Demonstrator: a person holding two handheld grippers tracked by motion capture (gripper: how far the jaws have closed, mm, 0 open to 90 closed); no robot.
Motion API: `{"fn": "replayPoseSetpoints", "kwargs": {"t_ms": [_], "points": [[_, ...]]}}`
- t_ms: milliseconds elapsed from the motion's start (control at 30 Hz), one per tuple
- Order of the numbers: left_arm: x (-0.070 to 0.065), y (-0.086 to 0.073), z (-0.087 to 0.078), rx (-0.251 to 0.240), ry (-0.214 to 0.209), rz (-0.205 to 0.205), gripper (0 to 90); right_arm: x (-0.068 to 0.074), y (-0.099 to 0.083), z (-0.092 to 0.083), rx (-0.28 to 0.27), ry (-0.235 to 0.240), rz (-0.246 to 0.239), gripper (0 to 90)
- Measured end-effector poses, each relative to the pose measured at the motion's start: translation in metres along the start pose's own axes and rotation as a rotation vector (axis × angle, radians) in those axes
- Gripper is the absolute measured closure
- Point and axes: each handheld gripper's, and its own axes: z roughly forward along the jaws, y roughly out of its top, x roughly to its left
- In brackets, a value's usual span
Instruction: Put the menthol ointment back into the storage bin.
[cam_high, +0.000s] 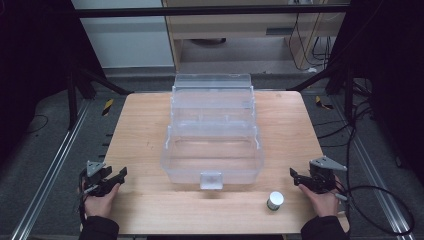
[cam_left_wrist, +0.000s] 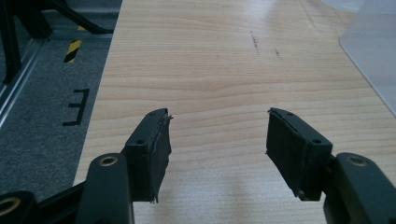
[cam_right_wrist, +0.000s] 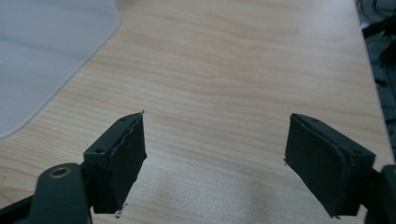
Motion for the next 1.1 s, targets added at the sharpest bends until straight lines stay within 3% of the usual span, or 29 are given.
{"fn": "replayPoseSetpoints", "kwargs": {"t_ms": [100,200,333,500,567,733,900,1100], "points": [[0.0,0.0,-0.001,-0.007,-0.003,0.002,38.6,0.002,0.003,-0.006,-0.033,0.007,-0.02,24.5],[0.0,0.0,-0.003,-0.025,-0.014,0.001,37.9,0.003,0.006,-0.01,-0.022,0.024,-0.025,23.3],[0.0,0.001,0.002,-0.003,-0.037,-0.003,37.2,0.005,0.015,-0.018,-0.011,0.039,-0.051,21.4],[-0.001,0.001,0.0,-0.01,-0.024,0.007,36.8,0.006,0.029,-0.024,-0.016,0.053,-0.077,20.4],[-0.001,0.001,-0.001,-0.015,-0.017,0.006,36.7,0.008,0.039,-0.029,-0.029,0.082,-0.094,20.2],[0.0,0.002,-0.003,-0.017,-0.001,0.009,36.0,0.013,0.057,-0.037,-0.019,0.132,-0.163,20.2],[0.0,0.002,-0.005,-0.02,0.002,0.011,35.6,0.018,0.072,-0.045,0.009,0.186,-0.203,19.3],[-0.001,0.002,-0.004,-0.013,-0.007,0.015,35.1,0.024,0.084,-0.051,0.05,0.216,-0.26,18.8]]}}
